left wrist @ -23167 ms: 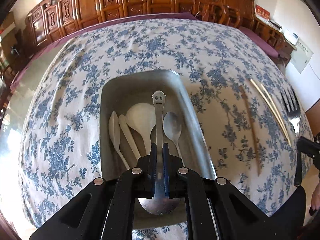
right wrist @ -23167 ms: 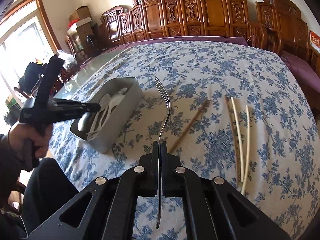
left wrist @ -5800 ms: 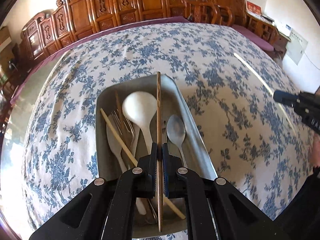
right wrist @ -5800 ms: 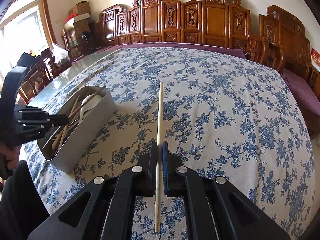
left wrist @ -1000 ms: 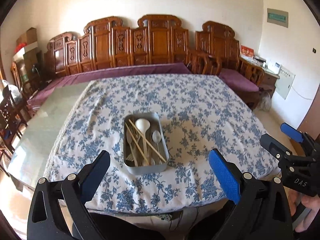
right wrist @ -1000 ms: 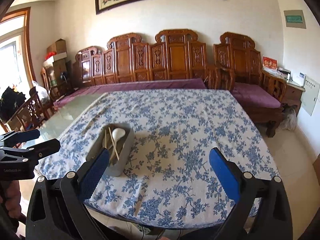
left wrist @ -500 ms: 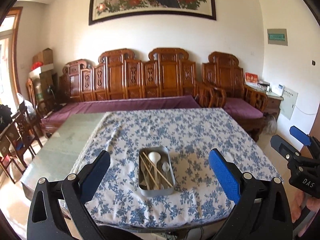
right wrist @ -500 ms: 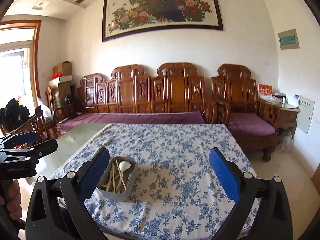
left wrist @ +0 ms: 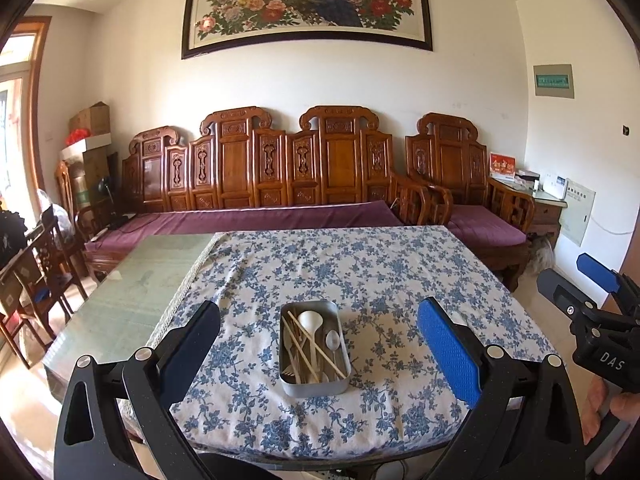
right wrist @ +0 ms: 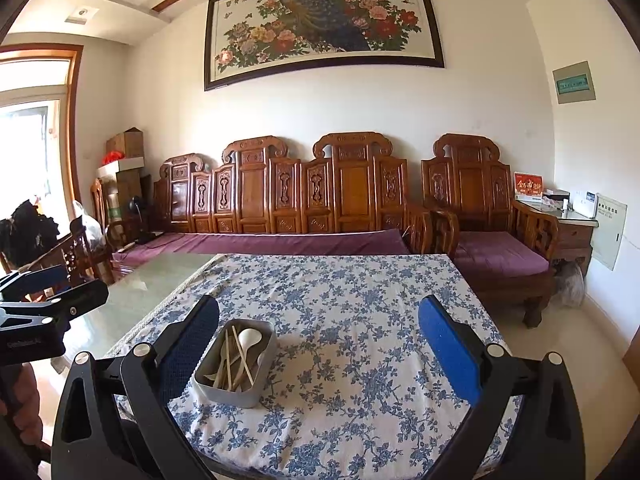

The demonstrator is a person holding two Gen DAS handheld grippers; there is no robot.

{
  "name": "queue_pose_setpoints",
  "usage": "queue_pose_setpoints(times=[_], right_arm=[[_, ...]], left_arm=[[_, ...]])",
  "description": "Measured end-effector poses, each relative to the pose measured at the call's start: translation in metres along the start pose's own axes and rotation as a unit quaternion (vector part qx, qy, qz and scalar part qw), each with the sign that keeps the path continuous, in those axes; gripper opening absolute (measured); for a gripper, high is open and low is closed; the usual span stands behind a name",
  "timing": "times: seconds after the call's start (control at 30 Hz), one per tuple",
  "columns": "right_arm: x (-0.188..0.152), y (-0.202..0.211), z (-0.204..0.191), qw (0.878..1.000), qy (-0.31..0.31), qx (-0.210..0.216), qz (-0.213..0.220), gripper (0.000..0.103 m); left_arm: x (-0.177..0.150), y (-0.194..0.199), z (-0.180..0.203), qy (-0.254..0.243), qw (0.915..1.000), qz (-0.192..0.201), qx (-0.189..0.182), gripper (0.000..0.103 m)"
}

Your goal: Organize utensils

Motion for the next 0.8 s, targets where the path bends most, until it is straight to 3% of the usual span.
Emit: queue_pose_setpoints(times=[0.8], right_arm=[[-0.0041, -0.0034, -0.0002, 1.000, -0.002, 0.000, -0.003, 0.100]], left_arm=[[-0.0012, 0.0048, 0.0017, -0.008, 0.9999, 0.008, 0.000, 0.095]])
Point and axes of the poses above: each gripper's, at about its wrist camera, not at the fingertips, and y roughly against the way its jaws point, z to its right, x to its top, the point moved 8 cm from there along -y, roughly the way its jaws point, and after that the axes turned 15 degrees about y, right-handed, at the moved point
